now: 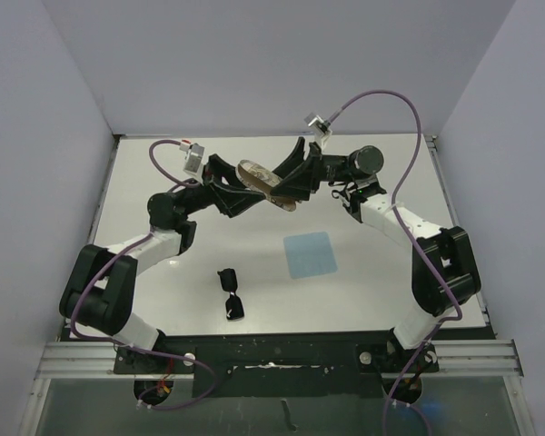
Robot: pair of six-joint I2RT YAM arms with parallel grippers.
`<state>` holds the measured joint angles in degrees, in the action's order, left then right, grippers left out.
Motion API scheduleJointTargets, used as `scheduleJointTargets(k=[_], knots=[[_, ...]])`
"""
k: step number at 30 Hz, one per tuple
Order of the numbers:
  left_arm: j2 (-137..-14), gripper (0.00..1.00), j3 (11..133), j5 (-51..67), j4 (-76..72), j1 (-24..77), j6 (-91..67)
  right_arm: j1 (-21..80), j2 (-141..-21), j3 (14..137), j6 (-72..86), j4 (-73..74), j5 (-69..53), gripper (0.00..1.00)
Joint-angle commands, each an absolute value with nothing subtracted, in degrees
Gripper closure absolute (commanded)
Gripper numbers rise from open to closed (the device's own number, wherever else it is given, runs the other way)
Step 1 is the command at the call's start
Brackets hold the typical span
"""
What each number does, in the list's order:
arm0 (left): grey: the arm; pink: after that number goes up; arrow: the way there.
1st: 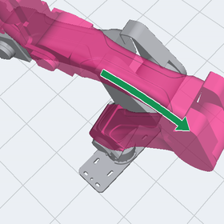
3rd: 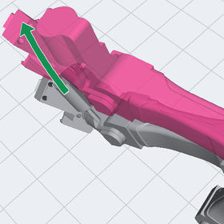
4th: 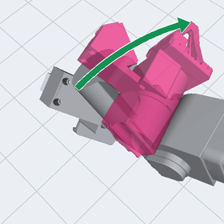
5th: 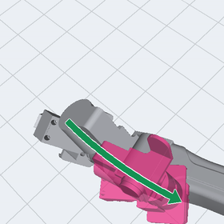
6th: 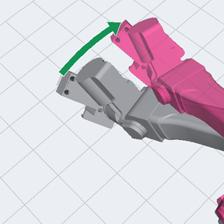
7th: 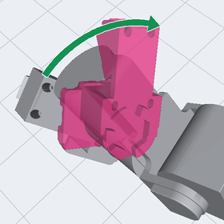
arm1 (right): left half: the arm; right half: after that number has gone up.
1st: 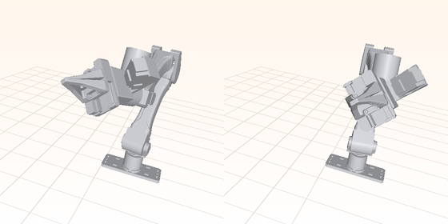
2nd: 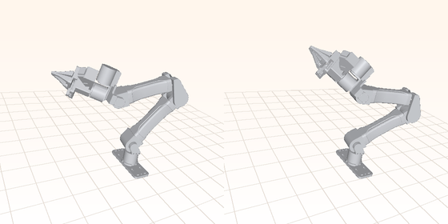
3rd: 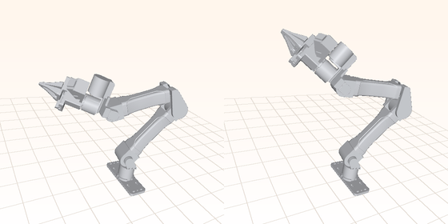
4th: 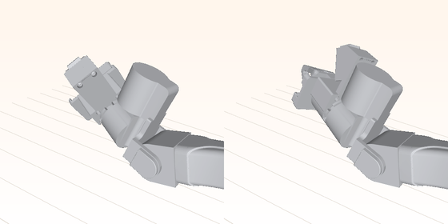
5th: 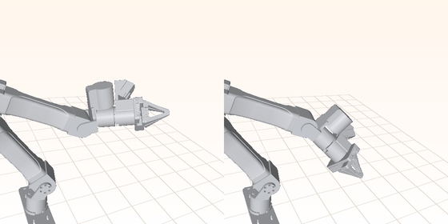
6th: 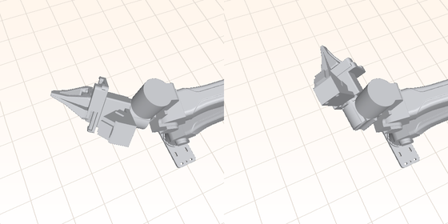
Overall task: Organize the sunglasses
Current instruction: Open the sunglasses case.
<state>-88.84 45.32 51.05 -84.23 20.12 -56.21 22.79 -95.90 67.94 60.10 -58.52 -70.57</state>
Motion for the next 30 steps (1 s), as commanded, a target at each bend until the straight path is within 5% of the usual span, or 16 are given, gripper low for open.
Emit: scheduleJointTargets(k=[1, 24, 30], knots=[[-91.52, 0.99, 44.51, 46.16, -76.63, 17.53, -52.3, 21.6, -86.98, 69.03, 63.76, -69.27, -71.28, 1.0], [-93.78, 1.0, 43.56, 41.2, -77.6, 16.44, -55.58, 21.89, -81.91, 65.92, 61.24, -68.36, -70.99, 1.0], [-93.08, 1.0, 43.81, 41.83, -77.26, 16.57, -55.34, 22.53, -81.16, 66.44, 52.27, -57.1, -70.16, 1.0]])
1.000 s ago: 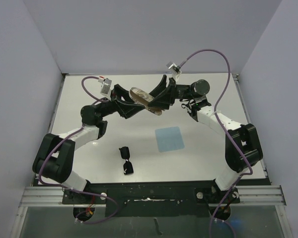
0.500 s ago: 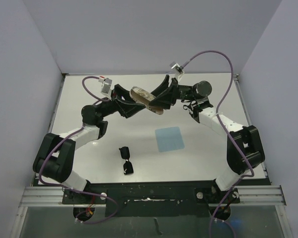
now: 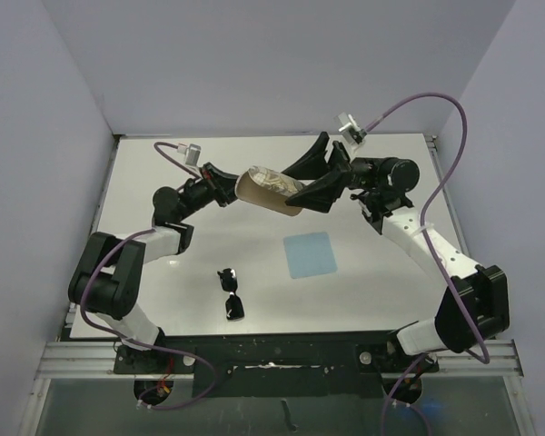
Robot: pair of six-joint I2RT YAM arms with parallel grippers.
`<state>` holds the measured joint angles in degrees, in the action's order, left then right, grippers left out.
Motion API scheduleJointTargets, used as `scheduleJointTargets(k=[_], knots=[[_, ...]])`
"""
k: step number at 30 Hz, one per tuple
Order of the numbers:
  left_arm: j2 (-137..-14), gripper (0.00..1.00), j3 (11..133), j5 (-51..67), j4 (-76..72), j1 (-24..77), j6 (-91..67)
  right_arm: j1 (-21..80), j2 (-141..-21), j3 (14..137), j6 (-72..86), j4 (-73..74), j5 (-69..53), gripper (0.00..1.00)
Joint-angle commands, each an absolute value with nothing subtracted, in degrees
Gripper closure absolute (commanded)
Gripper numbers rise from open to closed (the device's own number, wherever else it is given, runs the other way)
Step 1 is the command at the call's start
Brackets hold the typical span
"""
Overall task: Organize the sunglasses
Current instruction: Open the sunglasses case, then place the sunglasses case at the center of the board.
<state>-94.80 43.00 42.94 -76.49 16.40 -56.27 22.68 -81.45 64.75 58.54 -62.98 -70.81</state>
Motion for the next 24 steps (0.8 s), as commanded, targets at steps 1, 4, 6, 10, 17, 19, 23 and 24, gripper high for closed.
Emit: scheduleJointTargets(k=[1, 4, 6, 10, 17, 19, 23, 24], knots=[[-92.69, 1.0, 43.76, 41.79, -76.54, 16.47, -54.7, 22.53, -81.06, 66.45, 51.65, -56.5, -70.14, 1.0], [-91.66, 0.92, 43.75, 41.72, -73.42, 16.48, -52.38, 22.33, -81.42, 66.87, 50.04, -54.23, -70.01, 1.0], [-91.1, 0.77, 43.97, 40.57, -70.57, 16.29, -50.92, 22.21, -81.55, 67.41, 47.22, -50.24, -69.36, 1.0], [-88.78, 0.56, 44.5, 34.26, -59.54, 15.96, -44.54, 21.38, -82.29, 68.92, 40.69, -40.72, -67.84, 1.0], [-83.67, 0.5, 44.84, 17.68, -43.94, 15.59, -36.7, 19.33, -86.44, 72.81, 27.58, -21.14, -62.94, 1.0], [-82.83, 0.48, 44.57, 13.62, -42.09, 15.52, -36.58, 18.8, -88.37, 74.07, 25.86, -18.28, -62.27, 1.0], [-81.0, 0.47, 42.9, 8.89, -41.21, 15.34, -36.67, 18.48, -92.97, 76.77, 20.73, -11.01, -60.72, 1.0], [-80.57, 0.47, 42.55, 8.11, -41.08, 15.2, -36.58, 18.53, -94.35, 77.4, 19.64, -9.43, -60.31, 1.0]])
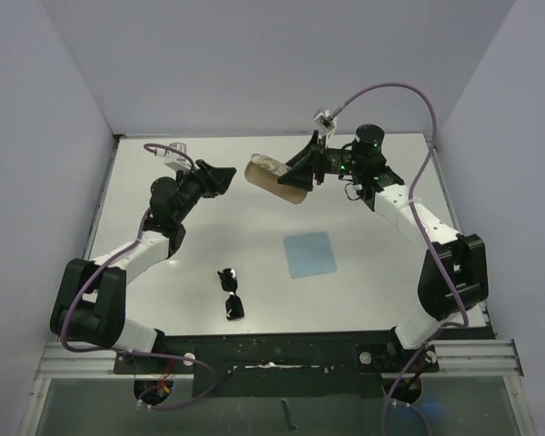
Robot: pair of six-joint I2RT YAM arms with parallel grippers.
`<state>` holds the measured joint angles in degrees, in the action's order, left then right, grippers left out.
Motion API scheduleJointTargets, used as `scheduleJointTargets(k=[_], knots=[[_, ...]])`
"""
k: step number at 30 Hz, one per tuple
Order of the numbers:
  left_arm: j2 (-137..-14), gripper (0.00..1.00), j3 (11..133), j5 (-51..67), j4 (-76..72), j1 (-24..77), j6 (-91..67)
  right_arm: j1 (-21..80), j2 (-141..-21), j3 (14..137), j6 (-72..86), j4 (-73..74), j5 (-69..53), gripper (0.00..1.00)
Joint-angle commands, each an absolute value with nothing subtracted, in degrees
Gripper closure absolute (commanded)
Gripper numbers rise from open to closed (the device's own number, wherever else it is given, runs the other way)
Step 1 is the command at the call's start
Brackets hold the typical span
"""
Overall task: Organize the sunglasses
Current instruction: Place the sunglasses case at the center of the board.
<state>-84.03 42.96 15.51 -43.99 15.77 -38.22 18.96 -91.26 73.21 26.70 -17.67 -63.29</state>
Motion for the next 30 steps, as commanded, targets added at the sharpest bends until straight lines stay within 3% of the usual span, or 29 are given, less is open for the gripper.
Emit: scheduleJointTargets(k=[1, 30], knots=[[-80.21, 0.47, 42.28, 7.77, -41.05, 15.11, -36.48, 18.54, -95.72, 78.27, 18.58, -7.64, -60.02, 1.0], [-79.17, 0.47, 37.88, 9.36, -45.26, 14.73, -38.4, 19.38, -130.69, 107.5, -1.52, 22.03, -60.38, 0.99]])
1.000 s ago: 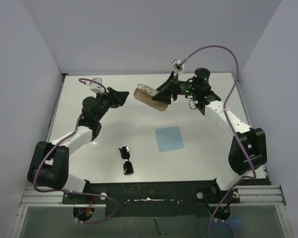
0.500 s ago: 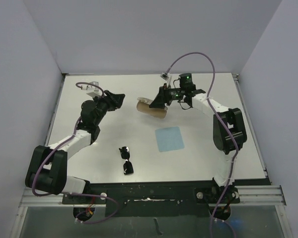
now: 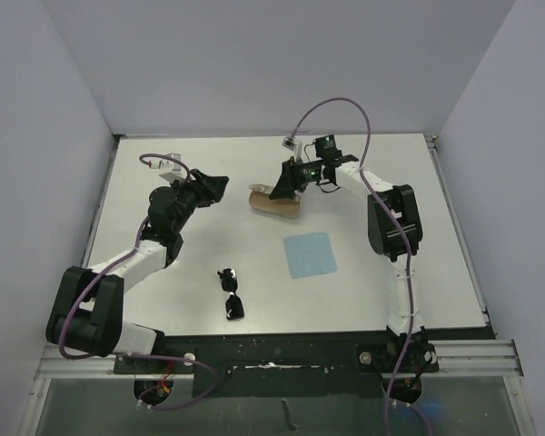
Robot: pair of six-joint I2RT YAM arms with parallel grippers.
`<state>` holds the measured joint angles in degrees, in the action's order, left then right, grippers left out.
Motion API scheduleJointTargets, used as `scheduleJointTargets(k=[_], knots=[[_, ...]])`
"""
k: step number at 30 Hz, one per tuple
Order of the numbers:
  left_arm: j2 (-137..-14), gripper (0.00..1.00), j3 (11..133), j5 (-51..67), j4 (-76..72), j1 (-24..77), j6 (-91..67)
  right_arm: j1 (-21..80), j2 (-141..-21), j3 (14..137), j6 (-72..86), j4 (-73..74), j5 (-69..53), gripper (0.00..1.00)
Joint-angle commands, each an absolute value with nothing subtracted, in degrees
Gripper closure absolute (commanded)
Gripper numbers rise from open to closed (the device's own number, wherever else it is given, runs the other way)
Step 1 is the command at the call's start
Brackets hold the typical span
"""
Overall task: Organize the sunglasses
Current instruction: Place the sunglasses case at the center of the board.
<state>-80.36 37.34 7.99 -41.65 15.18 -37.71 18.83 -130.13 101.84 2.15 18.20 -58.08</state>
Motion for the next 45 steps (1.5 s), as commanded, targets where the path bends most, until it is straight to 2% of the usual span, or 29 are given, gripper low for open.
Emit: scheduleJointTargets(k=[1, 17, 23, 27, 28, 32, 34, 37, 45], knots=[[-79.19, 0.47, 37.88, 9.37, -45.31, 14.68, -38.41, 19.42, -131.12, 108.0, -1.66, 22.11, -60.27, 0.99], [-80.24, 0.46, 38.27, 9.95, -45.62, 14.55, -38.55, 19.82, -137.24, 113.6, -3.22, 25.2, -62.33, 0.96], [-80.16, 0.46, 38.32, 9.87, -45.53, 14.58, -38.53, 19.62, -137.09, 112.35, -3.22, 24.63, -62.19, 0.66], [-80.16, 0.46, 38.32, 9.95, -45.61, 14.52, -38.56, 19.41, -137.11, 111.5, -2.62, 23.72, -62.2, 0.54], [-80.16, 0.46, 38.32, 9.96, -45.61, 14.53, -38.58, 19.29, -137.11, 111.25, -2.55, 23.47, -62.29, 0.48], [-80.16, 0.46, 38.15, 10.0, -45.75, 14.57, -38.58, 19.09, -136.85, 110.38, -1.61, 22.19, -62.16, 0.4], [-80.24, 0.46, 38.14, 9.95, -45.79, 14.54, -38.55, 18.95, -136.67, 109.92, -1.21, 21.55, -62.19, 0.39], [-80.41, 0.46, 38.06, 10.15, -45.96, 14.52, -38.63, 18.94, -136.75, 109.7, -1.0, 21.2, -62.5, 0.24], [-80.31, 0.46, 37.88, 10.11, -45.97, 14.57, -38.57, 18.74, -136.34, 109.19, -0.49, 20.45, -61.66, 0.19]])
